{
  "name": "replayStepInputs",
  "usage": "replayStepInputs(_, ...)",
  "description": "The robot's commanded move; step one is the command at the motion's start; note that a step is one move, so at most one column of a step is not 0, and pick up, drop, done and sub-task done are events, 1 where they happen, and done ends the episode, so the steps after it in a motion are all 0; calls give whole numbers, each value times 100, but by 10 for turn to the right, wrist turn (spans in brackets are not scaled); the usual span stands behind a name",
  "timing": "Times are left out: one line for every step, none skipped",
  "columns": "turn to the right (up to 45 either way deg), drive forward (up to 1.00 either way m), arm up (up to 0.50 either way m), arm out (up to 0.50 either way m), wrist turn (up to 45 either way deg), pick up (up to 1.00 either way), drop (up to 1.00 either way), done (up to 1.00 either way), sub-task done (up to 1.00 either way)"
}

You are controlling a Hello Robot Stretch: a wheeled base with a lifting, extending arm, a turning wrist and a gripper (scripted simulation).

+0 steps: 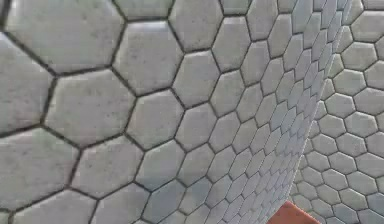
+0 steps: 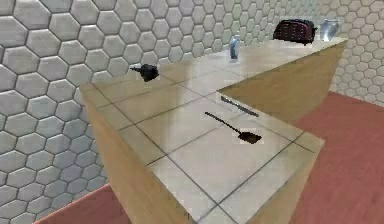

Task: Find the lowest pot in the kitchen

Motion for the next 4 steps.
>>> replayStepInputs(450,0,0,0,0,0,0,0,0)
replayStepInputs(30,0,0,0,0,0,0,0,0)
replayStepInputs(0,60,0,0,0,0,0,0,0)
replayStepInputs(-450,0,0,0,0,0,0,0,0)
